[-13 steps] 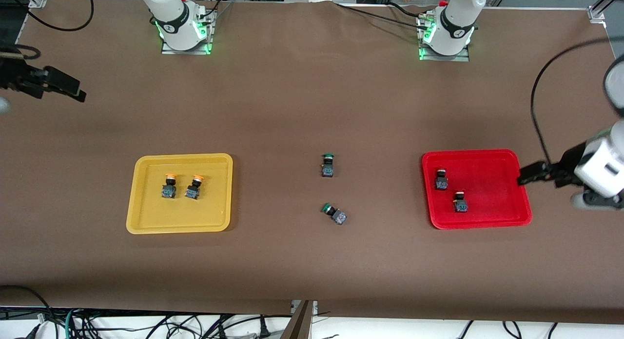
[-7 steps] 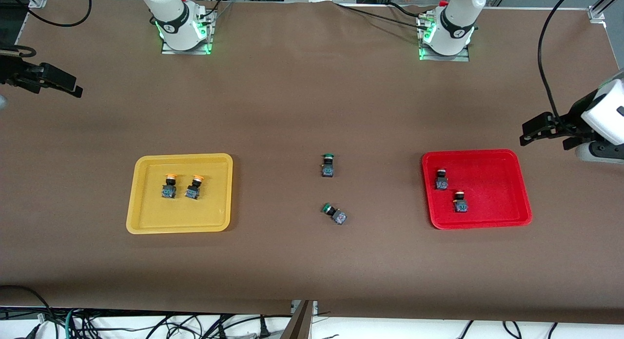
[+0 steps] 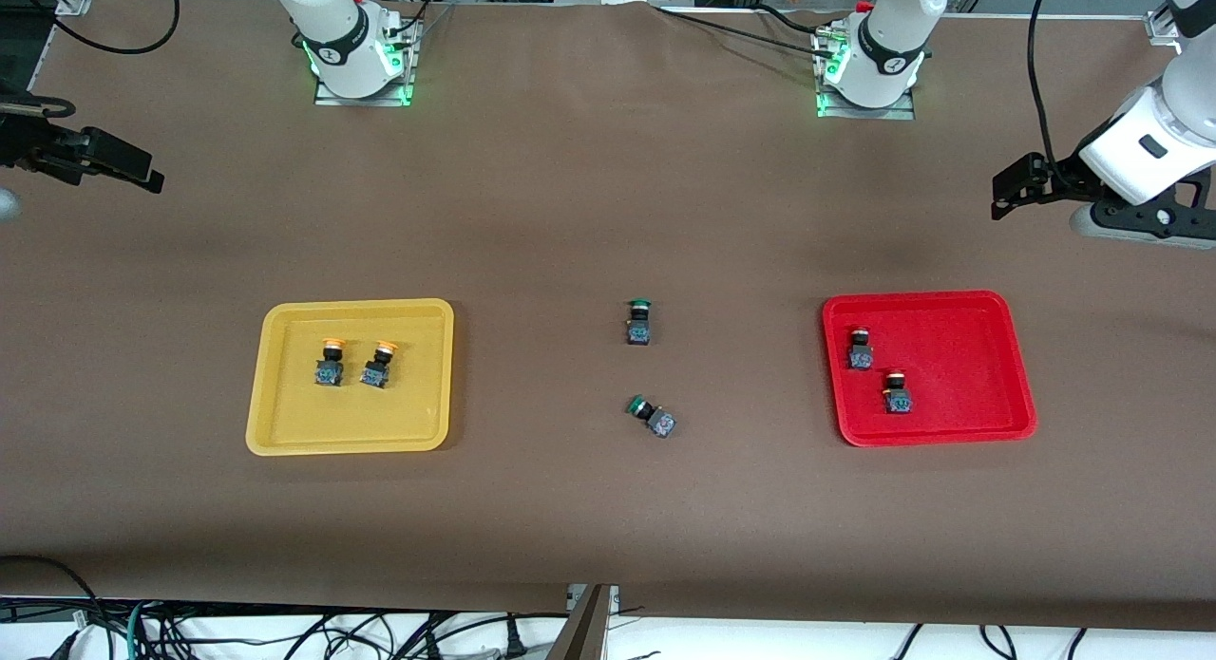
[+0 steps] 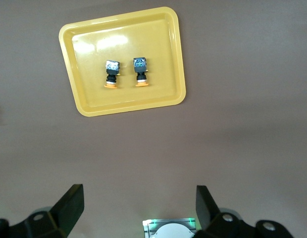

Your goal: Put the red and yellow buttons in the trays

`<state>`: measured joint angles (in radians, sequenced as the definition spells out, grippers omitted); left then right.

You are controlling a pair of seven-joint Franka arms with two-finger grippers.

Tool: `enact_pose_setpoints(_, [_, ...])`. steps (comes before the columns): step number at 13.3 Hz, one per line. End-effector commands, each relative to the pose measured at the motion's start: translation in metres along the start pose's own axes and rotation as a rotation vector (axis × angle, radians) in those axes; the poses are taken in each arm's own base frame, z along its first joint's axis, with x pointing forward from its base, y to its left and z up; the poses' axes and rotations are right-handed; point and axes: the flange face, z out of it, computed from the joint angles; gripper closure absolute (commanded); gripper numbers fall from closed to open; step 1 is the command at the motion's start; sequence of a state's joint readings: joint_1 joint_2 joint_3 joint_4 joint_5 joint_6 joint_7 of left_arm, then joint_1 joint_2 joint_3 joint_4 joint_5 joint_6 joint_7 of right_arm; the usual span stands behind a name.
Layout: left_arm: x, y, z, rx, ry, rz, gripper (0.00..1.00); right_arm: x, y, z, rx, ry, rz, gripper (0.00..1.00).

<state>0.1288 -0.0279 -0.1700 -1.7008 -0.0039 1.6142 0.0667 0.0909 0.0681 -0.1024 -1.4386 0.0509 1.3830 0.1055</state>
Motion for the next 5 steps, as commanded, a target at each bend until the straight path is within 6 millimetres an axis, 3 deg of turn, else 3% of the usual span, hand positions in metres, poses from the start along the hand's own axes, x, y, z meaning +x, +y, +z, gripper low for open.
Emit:
enact_pose_setpoints(1, [0.0124,-0.0059,-0.0036,-0.004,-0.012,0.02,0.0,-0.0021,0.0011,-0.004,-0.008,0.005,-0.008,0.0])
enact_pose_setpoints(5, [0.0136,-0.0081,-0.0018,-0.004,-0.015,0.019,0.0,-0.0021,0.0011,-0.004,-0.008,0.005,-0.008,0.0])
